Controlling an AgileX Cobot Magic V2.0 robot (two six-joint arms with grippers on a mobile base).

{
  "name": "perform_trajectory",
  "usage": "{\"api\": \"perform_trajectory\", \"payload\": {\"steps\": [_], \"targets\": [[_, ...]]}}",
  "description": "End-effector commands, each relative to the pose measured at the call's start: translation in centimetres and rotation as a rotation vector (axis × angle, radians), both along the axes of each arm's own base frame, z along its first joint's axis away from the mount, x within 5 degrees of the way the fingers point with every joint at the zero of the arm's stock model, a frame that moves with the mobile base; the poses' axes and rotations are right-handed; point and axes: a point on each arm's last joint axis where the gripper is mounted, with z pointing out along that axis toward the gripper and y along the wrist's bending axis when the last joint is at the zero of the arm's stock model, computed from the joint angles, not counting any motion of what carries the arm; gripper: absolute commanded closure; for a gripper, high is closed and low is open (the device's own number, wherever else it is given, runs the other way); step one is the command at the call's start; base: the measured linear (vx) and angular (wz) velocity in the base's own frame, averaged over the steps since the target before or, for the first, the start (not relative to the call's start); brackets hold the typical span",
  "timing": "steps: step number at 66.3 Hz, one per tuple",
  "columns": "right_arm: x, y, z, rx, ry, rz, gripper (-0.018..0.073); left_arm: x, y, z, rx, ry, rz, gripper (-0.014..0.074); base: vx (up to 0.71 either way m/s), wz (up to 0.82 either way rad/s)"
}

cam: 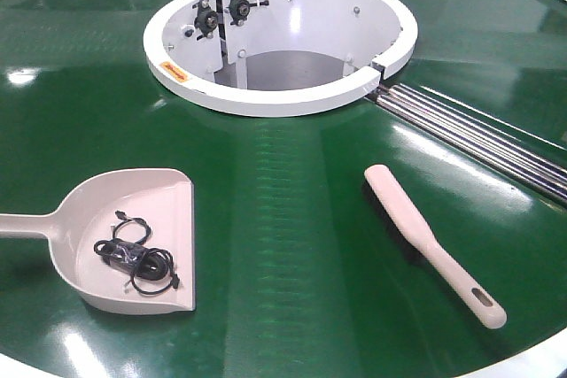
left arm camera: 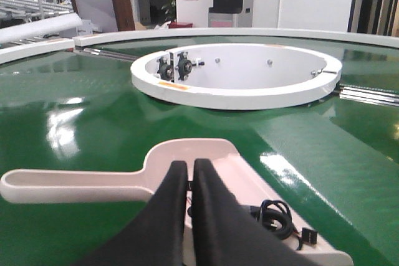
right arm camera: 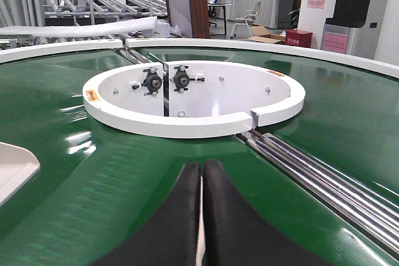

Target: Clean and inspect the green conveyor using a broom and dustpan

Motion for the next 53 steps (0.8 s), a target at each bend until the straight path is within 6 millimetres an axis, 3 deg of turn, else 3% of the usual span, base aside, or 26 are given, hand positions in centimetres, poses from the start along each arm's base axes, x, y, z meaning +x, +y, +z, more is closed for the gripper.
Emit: {"api": "perform_trajectory", "payload": {"steps": [1, 53], "targets": [[0.01, -0.05, 1.54, 0.02, -0.089, -0.007, 0.0568, -0.08, -0.03, 0.3, -0.037, -0.063, -0.007, 0.0604, 0.0, 0.0], [0.01, -0.05, 1.54, 0.018, -0.09, -0.007, 0.0568, -0.08, -0.03, 0.36, -0.038, -0.063, -0.007, 0.0603, 0.0, 0.0]]}}
